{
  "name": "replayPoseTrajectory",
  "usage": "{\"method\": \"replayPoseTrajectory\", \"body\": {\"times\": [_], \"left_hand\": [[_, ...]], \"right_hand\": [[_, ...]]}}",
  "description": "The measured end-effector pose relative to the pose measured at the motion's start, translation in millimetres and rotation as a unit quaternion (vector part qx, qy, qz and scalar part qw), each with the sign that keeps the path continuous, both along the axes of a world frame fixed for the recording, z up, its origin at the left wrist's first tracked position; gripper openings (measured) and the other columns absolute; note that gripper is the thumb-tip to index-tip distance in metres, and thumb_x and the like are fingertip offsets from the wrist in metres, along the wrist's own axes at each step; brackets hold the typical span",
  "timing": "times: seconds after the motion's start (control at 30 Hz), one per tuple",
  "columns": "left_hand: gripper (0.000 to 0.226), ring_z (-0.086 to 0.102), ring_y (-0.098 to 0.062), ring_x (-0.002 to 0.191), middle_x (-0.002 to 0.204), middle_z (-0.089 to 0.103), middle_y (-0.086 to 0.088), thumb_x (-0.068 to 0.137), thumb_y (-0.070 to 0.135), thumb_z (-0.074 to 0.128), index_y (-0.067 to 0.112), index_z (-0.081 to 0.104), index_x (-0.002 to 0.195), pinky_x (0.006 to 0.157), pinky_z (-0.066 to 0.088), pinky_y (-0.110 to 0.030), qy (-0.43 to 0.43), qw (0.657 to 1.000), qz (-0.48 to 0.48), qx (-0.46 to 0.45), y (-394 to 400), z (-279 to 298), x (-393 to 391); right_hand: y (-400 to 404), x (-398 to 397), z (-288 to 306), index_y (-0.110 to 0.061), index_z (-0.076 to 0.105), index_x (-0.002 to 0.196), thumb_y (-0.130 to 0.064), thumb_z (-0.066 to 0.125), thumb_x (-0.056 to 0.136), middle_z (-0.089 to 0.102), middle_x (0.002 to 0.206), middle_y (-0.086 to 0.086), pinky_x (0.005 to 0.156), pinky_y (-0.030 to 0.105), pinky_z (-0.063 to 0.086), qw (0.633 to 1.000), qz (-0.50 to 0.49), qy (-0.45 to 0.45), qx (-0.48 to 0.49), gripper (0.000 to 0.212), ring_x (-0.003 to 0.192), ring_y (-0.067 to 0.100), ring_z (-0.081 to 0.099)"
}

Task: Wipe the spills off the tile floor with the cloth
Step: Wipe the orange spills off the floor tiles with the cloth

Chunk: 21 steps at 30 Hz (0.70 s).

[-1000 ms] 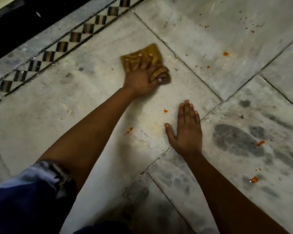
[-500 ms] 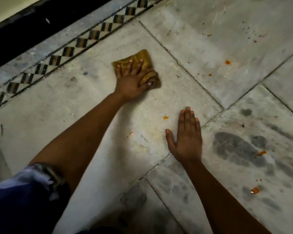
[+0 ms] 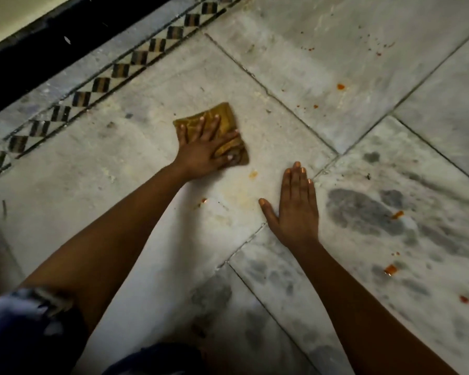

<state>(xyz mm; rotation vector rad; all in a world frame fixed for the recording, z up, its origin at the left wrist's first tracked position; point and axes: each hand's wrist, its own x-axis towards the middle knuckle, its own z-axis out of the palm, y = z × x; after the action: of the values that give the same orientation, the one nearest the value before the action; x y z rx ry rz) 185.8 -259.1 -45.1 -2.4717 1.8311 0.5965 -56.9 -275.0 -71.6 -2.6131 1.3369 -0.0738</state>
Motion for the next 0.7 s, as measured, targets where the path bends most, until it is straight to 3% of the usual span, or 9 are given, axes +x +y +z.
{"method": "replayPoseTrajectory", "body": {"times": [0.07, 0.13, 0.2, 0.27, 0.4, 0.5, 0.6, 0.7], "left_hand": [[0.063, -0.012, -0.03, 0.144, 0.158, -0.008, 0.0, 0.084, 0.068, 0.031, 0.05, 0.013, 0.142, 0.108, -0.009, -0.059, 0.0, 1.0, -0.024, 0.015, -19.9, -1.0, -23.2], [0.069, -0.01, -0.03, 0.144, 0.158, -0.005, -0.001, 0.078, 0.073, 0.019, 0.05, 0.01, 0.142, 0.109, -0.006, -0.058, -0.027, 0.996, -0.081, 0.004, -13.8, -4.1, -50.2], [0.068, -0.003, -0.031, 0.145, 0.158, 0.003, -0.003, 0.077, 0.071, 0.013, 0.046, 0.007, 0.141, 0.11, -0.001, -0.057, -0.055, 0.986, -0.153, -0.032, 14.5, -8.2, -65.9], [0.064, 0.008, -0.031, 0.144, 0.157, 0.013, -0.003, 0.081, 0.067, 0.019, 0.042, 0.014, 0.141, 0.109, 0.005, -0.057, -0.051, 0.979, -0.185, -0.066, 45.7, -11.4, -57.2], [0.076, 0.005, -0.029, 0.145, 0.157, 0.006, 0.001, 0.074, 0.082, 0.011, 0.044, 0.009, 0.139, 0.11, 0.001, -0.055, -0.033, 0.996, -0.082, -0.029, 44.1, -4.2, -12.9], [0.064, -0.007, -0.029, 0.144, 0.158, -0.005, 0.001, 0.087, 0.066, 0.034, 0.047, 0.011, 0.143, 0.109, -0.006, -0.059, -0.013, 1.0, 0.001, 0.009, -3.7, 0.9, -17.7], [0.06, -0.01, -0.032, 0.144, 0.158, -0.007, -0.002, 0.091, 0.059, 0.034, 0.045, 0.011, 0.145, 0.108, -0.006, -0.061, -0.026, 0.999, -0.02, 0.004, -23.3, -3.5, -49.1], [0.067, -0.006, -0.031, 0.144, 0.158, -0.001, -0.003, 0.081, 0.068, 0.014, 0.045, 0.008, 0.143, 0.11, -0.005, -0.056, -0.062, 0.993, -0.094, -0.022, 10.1, -7.9, -77.8]], "right_hand": [[2.2, -6.3, -0.6, 0.002, 0.021, 0.146, -0.058, 0.022, 0.092, 0.018, 0.153, 0.022, 0.115, 0.038, 0.007, 1.0, 0.004, 0.014, 0.001, 0.081, 0.142, 0.032, 0.018], [1.6, -7.7, -1.1, 0.003, 0.023, 0.145, -0.06, 0.018, 0.092, 0.022, 0.152, 0.023, 0.114, 0.038, 0.008, 1.0, 0.004, 0.015, 0.014, 0.082, 0.141, 0.033, 0.022], [0.8, -7.0, -0.8, 0.002, 0.024, 0.145, -0.06, 0.019, 0.091, 0.023, 0.151, 0.022, 0.114, 0.037, 0.007, 1.0, 0.005, 0.014, 0.028, 0.083, 0.141, 0.033, 0.022], [0.2, -7.7, -1.1, 0.002, 0.023, 0.145, -0.061, 0.021, 0.09, 0.023, 0.151, 0.023, 0.114, 0.037, 0.006, 0.999, 0.01, 0.014, 0.027, 0.084, 0.141, 0.034, 0.022], [0.3, -7.2, -1.1, 0.002, 0.02, 0.146, -0.063, 0.016, 0.089, 0.017, 0.153, 0.022, 0.114, 0.037, 0.003, 1.0, 0.012, 0.007, 0.028, 0.086, 0.142, 0.033, 0.016], [0.6, -7.4, 0.9, 0.0, 0.013, 0.147, -0.063, 0.016, 0.088, 0.009, 0.155, 0.02, 0.115, 0.035, -0.003, 0.999, 0.018, 0.012, 0.038, 0.087, 0.144, 0.03, 0.008], [0.2, -7.0, 0.6, 0.0, 0.014, 0.147, -0.065, 0.014, 0.087, 0.011, 0.155, 0.021, 0.114, 0.036, -0.003, 0.999, 0.017, 0.02, 0.039, 0.088, 0.144, 0.031, 0.009], [-0.8, -6.8, 0.9, -0.001, 0.016, 0.147, -0.066, 0.013, 0.086, 0.014, 0.154, 0.021, 0.114, 0.036, -0.003, 0.999, 0.015, 0.02, 0.041, 0.089, 0.143, 0.032, 0.012]]}}
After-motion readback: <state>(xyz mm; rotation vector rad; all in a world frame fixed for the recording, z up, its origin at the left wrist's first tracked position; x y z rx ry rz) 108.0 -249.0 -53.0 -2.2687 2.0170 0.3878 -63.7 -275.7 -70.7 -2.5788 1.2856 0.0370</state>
